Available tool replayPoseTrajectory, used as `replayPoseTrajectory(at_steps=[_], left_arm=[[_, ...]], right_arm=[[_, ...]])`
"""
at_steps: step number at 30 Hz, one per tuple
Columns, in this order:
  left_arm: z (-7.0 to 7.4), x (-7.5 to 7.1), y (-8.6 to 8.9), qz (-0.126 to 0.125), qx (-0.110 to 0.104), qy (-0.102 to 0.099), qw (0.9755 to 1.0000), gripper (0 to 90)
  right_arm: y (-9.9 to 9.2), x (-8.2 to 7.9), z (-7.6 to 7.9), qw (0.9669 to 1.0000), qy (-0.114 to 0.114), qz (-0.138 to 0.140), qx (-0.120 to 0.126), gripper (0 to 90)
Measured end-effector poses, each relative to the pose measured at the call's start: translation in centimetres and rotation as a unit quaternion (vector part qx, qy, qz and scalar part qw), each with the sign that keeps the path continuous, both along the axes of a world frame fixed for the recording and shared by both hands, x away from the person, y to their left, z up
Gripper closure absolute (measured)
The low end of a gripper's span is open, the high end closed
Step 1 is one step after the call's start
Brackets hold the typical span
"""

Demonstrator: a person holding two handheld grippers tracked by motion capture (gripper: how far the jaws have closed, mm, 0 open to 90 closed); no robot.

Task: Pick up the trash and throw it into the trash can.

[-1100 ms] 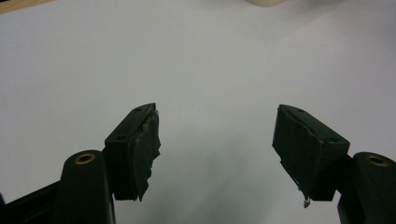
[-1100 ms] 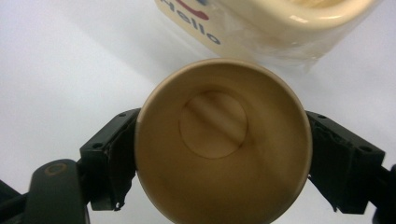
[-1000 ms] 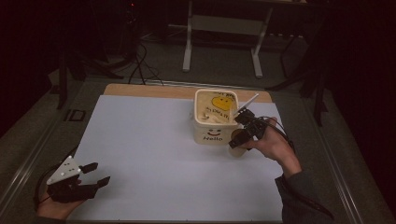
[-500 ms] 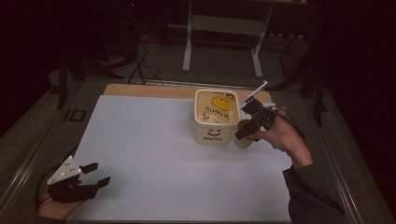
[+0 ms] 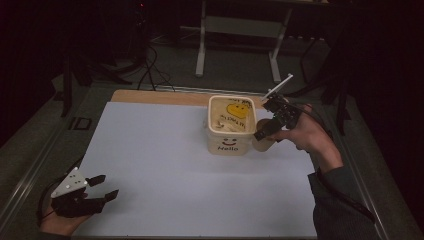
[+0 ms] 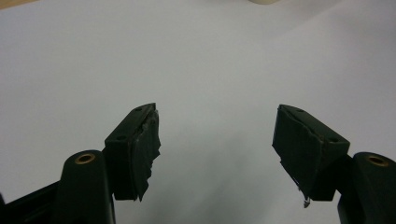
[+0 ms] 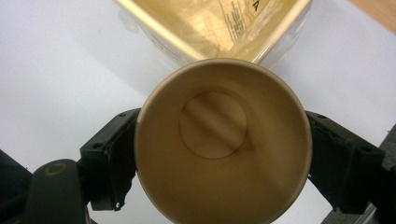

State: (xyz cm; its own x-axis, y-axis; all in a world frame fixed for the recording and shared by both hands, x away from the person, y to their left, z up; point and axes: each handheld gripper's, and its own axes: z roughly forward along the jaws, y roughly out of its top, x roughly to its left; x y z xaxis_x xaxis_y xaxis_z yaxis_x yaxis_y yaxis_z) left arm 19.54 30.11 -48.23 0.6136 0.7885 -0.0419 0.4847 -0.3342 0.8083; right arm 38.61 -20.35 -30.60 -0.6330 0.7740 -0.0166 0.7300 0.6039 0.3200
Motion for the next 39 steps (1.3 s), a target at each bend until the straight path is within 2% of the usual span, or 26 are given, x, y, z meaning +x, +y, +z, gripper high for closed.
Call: replayPoseTrajectory(at_steps=[14, 22, 33, 39], left_arm=[[-0.1, 0.0, -0.1, 0.0, 0.0, 0.002, 1.0, 31.5], [-0.1, 0.0, 0.0, -0.001, 0.0, 0.002, 1.0, 31.5], [-0.1, 0.0, -0.1, -0.002, 0.001, 0.002, 1.0, 31.5], [-0.1, 0.0, 0.0, -0.001, 0.001, 0.001, 1.0, 31.5]], right_arm=[[0.2, 0.5, 3.4, 0.9998, -0.019, -0.007, -0.004, 17.3], [0.8, 1.3, 3.7, 0.9997, -0.021, -0.013, -0.001, 17.7], [2.5, 3.0, 4.0, 0.9996, -0.023, -0.014, -0.003, 17.6], [3.4, 3.9, 4.3, 0.9996, -0.022, -0.018, 0.006, 17.6]])
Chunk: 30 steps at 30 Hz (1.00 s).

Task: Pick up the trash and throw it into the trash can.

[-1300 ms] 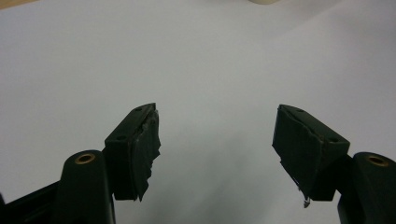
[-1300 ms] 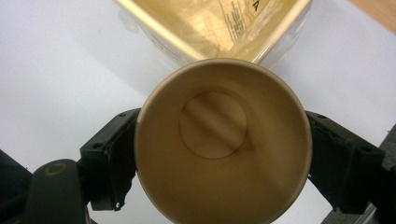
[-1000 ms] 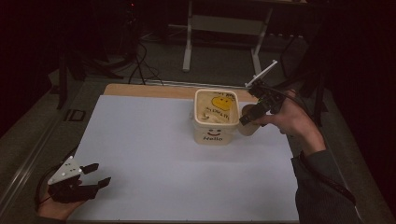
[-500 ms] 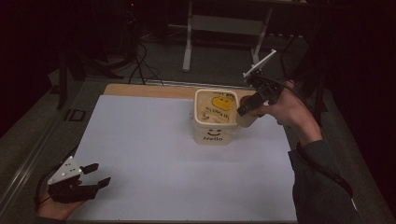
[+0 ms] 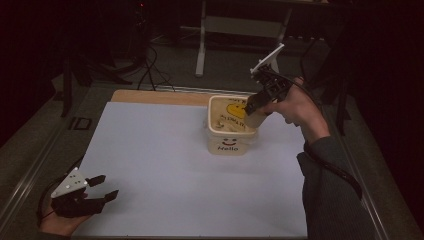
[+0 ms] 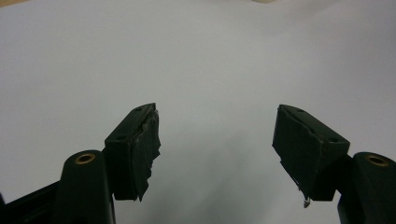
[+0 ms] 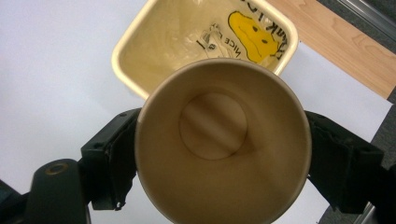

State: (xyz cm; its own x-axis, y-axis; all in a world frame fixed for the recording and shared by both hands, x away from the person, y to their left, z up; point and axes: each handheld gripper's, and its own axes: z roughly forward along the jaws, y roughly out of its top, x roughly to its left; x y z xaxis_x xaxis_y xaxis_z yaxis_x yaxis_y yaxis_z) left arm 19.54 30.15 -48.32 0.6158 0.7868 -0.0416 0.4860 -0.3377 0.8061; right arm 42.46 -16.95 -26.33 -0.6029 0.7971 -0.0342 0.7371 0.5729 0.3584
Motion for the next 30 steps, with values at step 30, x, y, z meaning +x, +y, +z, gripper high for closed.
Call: replayPoseTrajectory(at_steps=[30], left_arm=[[-0.1, 0.0, 0.1, 0.001, 0.001, 0.0, 1.0, 31.5]], right_arm=[[2.0, 2.2, -3.3, 1.0, 0.004, -0.007, 0.003, 16.7]])
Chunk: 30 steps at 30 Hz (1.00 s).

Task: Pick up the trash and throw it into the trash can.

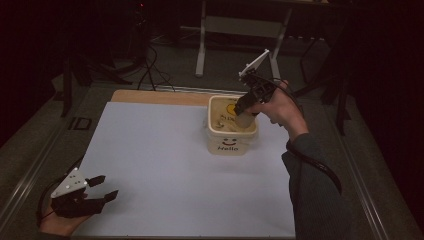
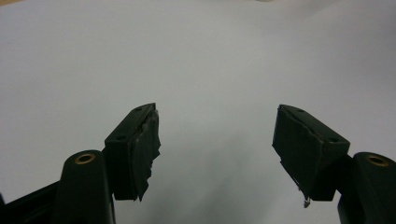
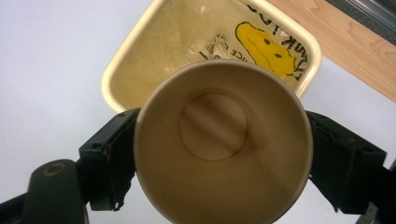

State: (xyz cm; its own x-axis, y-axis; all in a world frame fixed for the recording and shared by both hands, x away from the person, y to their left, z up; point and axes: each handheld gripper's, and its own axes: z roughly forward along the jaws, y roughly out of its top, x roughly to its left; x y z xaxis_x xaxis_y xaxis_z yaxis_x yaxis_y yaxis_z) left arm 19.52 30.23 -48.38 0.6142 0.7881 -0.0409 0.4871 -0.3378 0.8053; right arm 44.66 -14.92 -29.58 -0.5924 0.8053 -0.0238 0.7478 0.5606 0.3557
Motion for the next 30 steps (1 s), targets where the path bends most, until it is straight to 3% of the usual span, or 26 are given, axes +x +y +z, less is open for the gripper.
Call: replayPoseTrajectory(at_steps=[10, 13, 30], left_arm=[[0.0, 0.0, 0.0, 0.0, -0.001, 0.001, 1.0, 31.5], [0.0, 0.0, 0.1, 0.001, -0.002, 0.001, 1.0, 31.5], [0.0, 0.0, 0.0, 0.001, -0.001, 0.001, 1.0, 31.5]], right_arm=[[0.8, 0.3, -1.7, 0.9998, -0.006, 0.008, 0.015, 11.4], [1.0, 0.2, -2.0, 0.9998, -0.005, 0.017, 0.009, 11.4], [-0.5, -0.7, -2.1, 0.9995, -0.005, 0.029, 0.015, 13.3]])
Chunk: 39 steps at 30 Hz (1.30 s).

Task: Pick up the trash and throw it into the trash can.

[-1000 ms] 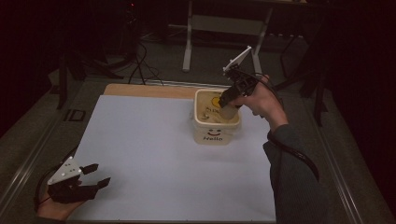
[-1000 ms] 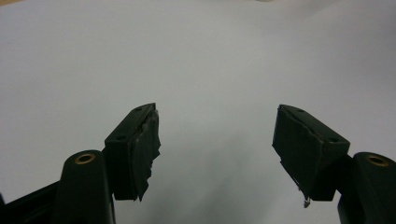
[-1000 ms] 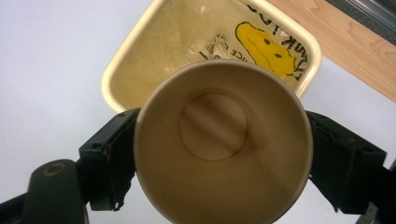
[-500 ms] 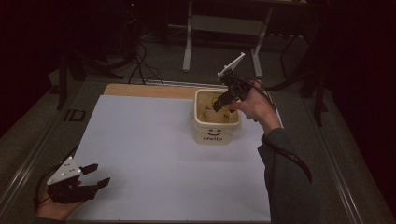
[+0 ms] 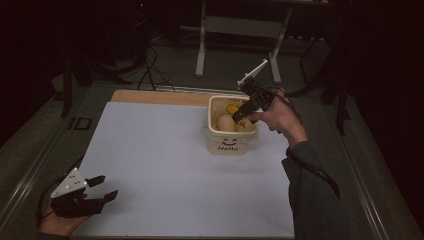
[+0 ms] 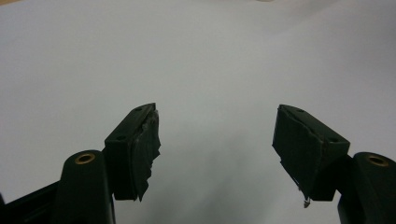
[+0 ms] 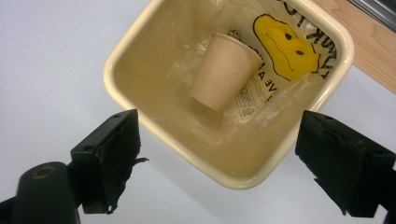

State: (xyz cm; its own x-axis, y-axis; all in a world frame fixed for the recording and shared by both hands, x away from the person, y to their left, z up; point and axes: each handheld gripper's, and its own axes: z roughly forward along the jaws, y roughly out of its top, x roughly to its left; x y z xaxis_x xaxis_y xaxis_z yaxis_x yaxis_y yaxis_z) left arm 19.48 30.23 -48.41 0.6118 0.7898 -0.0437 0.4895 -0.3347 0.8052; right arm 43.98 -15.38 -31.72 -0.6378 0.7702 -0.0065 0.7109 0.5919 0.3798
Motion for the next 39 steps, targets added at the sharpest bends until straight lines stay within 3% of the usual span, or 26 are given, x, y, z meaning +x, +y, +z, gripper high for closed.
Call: replayPoseTrajectory(at_steps=[14, 39], left_arm=[[0.0, 0.0, 0.0, 0.0, 0.0, 0.001, 1.0, 31.5], [0.0, 0.2, 0.0, 0.004, -0.004, 0.002, 1.0, 31.5]], right_arm=[[-2.2, -0.9, -0.1, 1.0, -0.005, 0.006, 0.006, 13.5], [-3.5, -2.5, 0.2, 0.999, -0.032, 0.011, 0.029, 13.6]])
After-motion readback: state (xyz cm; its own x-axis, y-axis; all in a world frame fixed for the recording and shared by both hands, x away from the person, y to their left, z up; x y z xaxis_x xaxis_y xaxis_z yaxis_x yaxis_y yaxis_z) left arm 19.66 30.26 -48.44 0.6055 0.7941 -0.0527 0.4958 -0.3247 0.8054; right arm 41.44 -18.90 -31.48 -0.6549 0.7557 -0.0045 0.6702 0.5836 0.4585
